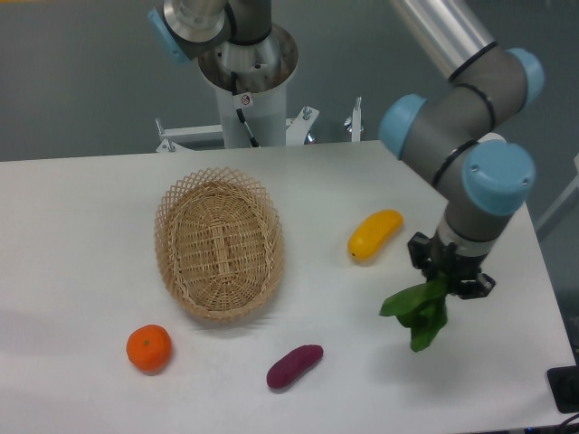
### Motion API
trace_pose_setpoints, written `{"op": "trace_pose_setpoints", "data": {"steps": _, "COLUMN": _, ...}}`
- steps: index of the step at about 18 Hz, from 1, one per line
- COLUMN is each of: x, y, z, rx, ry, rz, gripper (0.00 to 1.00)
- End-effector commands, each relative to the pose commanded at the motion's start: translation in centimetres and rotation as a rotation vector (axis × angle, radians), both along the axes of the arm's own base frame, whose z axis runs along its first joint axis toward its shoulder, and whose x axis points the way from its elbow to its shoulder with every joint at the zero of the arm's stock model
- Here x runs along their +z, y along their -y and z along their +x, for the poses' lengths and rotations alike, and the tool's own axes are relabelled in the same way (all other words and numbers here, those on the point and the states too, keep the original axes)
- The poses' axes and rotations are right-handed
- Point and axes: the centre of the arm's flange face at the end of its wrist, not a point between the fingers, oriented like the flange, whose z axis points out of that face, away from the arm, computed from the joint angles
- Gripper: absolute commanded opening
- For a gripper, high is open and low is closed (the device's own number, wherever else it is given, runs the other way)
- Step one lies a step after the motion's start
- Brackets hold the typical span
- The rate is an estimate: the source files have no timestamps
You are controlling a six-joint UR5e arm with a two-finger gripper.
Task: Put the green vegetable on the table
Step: 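Move the held bok choy down beside the purple sweet potato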
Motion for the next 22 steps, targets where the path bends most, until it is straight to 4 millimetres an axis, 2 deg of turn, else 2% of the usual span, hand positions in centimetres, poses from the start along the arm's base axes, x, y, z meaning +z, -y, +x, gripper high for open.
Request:
{"op": "trace_pose_setpoints", "data": {"steps": 10, "x": -2.9, "y": -2.8, "z": 3.1, "rx": 0.235, "ry": 0.021, "rz": 0.015, "gripper": 0.30}}
{"op": "trace_pose_setpoints", "data": {"steps": 15, "x": -3.4, "y": -2.9, "z": 4.1, "rx": 0.327, "ry": 0.038, "rz": 0.016, "gripper": 0.30}}
{"op": "trace_pose_setpoints", "data": {"steps": 17, "x": -3.6, "y": -2.7, "z": 4.4, "rx": 0.325, "ry": 0.038, "rz": 0.016, "gripper": 0.41}}
{"op": "trace_pose_setpoints", "data": {"steps": 18, "x": -3.6, "y": -2.7, "z": 4.4, "rx": 0.325, "ry": 0.038, "rz": 0.016, "gripper": 0.57}}
{"op": "trace_pose_setpoints", "data": {"steps": 19, "x": -3.6, "y": -2.7, "z": 4.3, "rx": 0.325, "ry": 0.037, "rz": 0.017, "gripper": 1.00}}
{"op": "trace_pose_setpoints", "data": {"steps": 22, "x": -3.6, "y": -2.7, "z": 4.3, "rx": 0.325, "ry": 0.037, "rz": 0.017, "gripper": 1.00}}
